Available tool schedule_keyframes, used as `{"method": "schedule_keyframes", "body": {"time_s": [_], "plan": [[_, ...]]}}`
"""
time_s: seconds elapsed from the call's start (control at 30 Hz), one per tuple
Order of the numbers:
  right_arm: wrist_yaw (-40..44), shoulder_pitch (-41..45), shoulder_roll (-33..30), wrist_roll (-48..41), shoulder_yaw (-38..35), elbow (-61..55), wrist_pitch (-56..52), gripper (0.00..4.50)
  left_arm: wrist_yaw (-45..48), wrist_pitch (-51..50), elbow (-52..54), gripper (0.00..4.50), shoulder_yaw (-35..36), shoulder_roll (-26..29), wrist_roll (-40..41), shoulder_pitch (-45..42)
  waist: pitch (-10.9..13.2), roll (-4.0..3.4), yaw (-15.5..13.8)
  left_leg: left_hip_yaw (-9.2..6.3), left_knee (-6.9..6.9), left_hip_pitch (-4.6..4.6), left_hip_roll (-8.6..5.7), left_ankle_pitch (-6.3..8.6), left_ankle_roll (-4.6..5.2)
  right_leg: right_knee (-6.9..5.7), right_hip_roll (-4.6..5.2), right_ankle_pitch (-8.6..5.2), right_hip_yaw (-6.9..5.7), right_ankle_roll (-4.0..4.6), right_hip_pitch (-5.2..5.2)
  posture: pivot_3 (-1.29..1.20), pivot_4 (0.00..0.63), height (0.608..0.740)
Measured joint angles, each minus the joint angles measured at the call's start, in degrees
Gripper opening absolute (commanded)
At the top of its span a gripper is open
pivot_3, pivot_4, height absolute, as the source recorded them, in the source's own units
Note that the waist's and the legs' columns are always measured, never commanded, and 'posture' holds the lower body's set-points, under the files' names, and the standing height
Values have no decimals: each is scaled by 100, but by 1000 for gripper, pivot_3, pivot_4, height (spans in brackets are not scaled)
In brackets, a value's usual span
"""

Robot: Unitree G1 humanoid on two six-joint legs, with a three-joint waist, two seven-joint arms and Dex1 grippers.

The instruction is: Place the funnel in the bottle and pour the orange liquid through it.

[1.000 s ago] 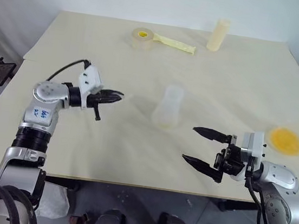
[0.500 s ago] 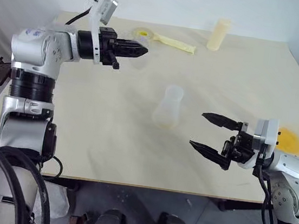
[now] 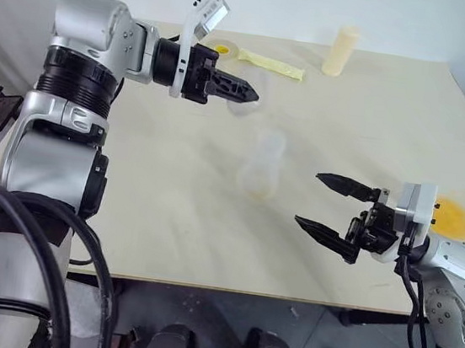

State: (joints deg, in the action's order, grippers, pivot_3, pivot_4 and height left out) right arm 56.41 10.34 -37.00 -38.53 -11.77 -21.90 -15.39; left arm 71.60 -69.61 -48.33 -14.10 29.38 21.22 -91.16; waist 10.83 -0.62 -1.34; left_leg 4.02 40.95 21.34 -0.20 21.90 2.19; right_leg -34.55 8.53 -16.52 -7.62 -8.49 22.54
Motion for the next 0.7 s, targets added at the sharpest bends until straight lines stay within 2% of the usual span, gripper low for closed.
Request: {"method": "schedule_keyframes", "body": {"time_s": [0.4,0.7], "plan": [[-250,-254,0,2,-15,-29,2,4500,896,159,-1092,42,-296,-239,-570,-385,3,4,4,1,1,5,0,0,0,0,0,0,1,0,5,0,150,740],[-373,-279,39,9,-7,-78,29,4500,929,683,-1623,42,-306,-529,-1042,-428,6,8,-1,-4,3,9,0,0,1,0,1,0,-1,0,6,0,150,740]]}}
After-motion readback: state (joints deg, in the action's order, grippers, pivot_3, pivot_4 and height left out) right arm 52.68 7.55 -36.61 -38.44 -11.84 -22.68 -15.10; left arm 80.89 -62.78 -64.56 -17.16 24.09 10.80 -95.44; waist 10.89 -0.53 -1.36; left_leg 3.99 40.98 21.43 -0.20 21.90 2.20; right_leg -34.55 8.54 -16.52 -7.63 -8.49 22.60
